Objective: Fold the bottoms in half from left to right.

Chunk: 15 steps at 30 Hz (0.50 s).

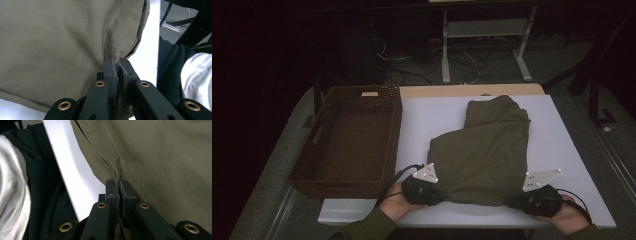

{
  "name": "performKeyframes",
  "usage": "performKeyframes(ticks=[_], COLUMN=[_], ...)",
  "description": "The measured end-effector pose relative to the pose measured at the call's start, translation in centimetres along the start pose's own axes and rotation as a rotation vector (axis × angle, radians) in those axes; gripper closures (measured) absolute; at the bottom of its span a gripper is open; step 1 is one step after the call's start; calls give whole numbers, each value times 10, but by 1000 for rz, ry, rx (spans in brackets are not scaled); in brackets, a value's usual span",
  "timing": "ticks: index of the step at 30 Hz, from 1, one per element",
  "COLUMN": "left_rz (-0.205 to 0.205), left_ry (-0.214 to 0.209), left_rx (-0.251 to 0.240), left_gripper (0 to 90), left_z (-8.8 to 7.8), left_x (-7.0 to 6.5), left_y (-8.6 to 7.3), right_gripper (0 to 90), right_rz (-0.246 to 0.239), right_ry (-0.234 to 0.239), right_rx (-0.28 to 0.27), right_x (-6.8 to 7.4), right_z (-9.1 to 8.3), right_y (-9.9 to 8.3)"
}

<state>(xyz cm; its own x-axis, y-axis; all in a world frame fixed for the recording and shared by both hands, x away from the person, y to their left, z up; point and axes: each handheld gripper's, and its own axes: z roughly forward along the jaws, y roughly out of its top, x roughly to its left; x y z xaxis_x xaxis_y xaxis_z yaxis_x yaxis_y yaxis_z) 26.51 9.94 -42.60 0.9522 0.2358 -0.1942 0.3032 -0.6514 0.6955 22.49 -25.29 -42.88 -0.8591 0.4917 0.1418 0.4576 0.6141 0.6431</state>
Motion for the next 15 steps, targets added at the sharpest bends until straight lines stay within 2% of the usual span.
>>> performKeyframes(ticks=[5, 15], left_rz=[10, 24], left_ry=[-16, -63], left_rx=[2, 17], left_gripper=[847, 852], left_z=[-2, -7], left_x=[-7, -26], left_y=[-3, -10], right_gripper=[862, 862], right_rz=[-18, -27], right_ry=[26, 81], right_rx=[26, 40], right_x=[8, 20], right_z=[0, -3], right_y=[0, -5])
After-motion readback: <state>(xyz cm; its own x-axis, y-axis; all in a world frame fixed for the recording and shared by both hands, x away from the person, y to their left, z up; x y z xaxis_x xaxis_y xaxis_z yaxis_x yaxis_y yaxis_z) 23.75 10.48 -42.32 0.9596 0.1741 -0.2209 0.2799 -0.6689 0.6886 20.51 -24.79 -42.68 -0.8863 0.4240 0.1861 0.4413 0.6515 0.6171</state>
